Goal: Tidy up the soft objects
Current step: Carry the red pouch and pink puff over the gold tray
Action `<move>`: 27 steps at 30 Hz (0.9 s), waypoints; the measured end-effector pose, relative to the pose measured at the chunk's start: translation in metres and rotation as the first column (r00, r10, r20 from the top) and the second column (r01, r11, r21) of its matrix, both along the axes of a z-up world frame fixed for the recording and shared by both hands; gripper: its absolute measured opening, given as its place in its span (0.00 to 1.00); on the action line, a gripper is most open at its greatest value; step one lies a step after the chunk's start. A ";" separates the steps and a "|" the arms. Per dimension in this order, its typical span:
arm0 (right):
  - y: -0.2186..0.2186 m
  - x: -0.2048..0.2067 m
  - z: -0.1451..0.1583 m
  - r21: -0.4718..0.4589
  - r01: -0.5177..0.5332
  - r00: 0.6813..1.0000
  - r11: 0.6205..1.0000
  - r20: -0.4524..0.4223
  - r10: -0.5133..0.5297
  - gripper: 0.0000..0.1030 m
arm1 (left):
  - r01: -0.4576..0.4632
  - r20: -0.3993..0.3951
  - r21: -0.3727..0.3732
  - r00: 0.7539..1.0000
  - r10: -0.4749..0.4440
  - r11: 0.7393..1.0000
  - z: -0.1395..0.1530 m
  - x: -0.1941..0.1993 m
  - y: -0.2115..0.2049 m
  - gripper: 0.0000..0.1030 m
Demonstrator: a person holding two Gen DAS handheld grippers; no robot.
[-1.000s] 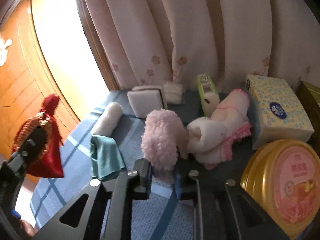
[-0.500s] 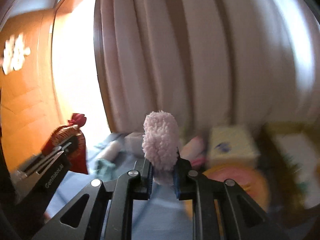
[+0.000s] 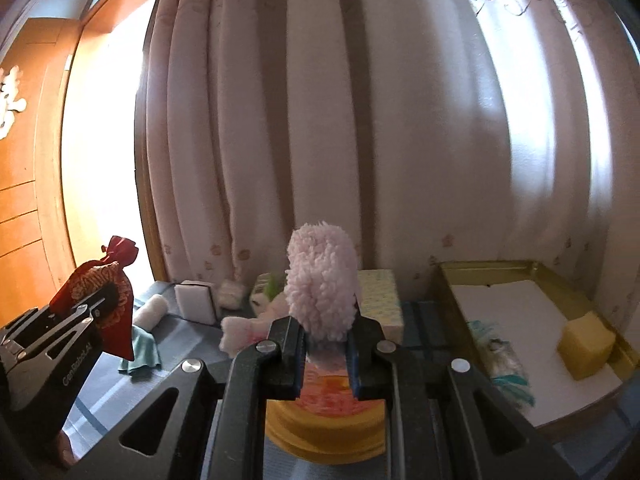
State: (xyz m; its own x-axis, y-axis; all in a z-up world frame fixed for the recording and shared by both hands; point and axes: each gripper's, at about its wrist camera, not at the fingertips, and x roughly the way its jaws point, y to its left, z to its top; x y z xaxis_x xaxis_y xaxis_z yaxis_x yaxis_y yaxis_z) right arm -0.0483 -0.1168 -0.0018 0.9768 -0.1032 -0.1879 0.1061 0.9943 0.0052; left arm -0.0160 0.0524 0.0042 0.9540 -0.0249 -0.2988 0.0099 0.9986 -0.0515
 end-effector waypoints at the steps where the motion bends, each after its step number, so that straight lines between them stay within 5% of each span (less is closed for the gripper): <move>1: 0.000 -0.001 0.000 -0.002 0.005 1.000 1.000 0.004 -0.005 0.17 | 0.003 0.000 0.002 1.000 -0.003 1.000 0.000 0.000 -0.002 0.15; 27: -0.081 -0.032 0.005 0.037 0.158 0.987 0.987 0.026 -0.159 0.17 | 0.126 -0.004 0.044 0.992 -0.126 0.991 0.001 -0.014 -0.076 0.15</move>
State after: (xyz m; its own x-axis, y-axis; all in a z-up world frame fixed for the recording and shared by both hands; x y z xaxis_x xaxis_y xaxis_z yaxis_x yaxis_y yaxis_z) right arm -0.0805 -0.1981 0.0030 0.9536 -0.2514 -0.1656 0.2619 0.9641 0.0446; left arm -0.0299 -0.0236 0.0054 0.9438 -0.1320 -0.3032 0.1363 0.9906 -0.0071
